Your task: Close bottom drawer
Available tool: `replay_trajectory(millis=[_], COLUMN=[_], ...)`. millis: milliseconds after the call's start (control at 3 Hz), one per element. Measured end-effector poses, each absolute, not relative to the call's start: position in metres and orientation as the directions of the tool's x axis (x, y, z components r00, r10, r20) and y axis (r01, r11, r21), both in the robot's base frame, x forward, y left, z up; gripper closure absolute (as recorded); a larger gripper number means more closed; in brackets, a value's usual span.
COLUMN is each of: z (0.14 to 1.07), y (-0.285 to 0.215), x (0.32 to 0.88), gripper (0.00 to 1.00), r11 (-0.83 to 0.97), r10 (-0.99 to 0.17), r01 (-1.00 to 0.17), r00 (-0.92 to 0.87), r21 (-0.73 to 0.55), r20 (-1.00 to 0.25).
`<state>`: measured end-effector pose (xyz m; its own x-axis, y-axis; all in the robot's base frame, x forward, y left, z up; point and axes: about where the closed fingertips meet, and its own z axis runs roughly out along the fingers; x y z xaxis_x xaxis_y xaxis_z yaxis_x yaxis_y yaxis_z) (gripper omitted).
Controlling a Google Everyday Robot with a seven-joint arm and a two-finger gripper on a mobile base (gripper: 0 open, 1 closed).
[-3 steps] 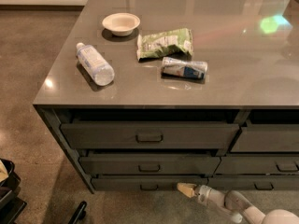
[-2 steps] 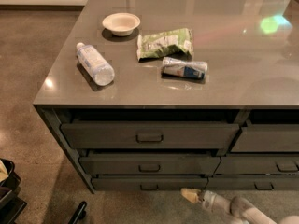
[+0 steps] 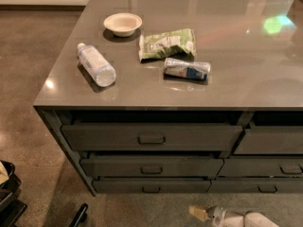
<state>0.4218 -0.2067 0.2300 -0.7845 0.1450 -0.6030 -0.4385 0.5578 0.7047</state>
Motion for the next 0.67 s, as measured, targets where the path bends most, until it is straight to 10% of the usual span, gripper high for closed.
replay_trajectory(millis=[667], z=[0.2298], y=[-0.2064], x=[0.4217], gripper=[0.12], r11=[0.557], r10=[0.145], r01=[-0.438], r00=[-0.785], r21=[0.705], r20=[-0.603])
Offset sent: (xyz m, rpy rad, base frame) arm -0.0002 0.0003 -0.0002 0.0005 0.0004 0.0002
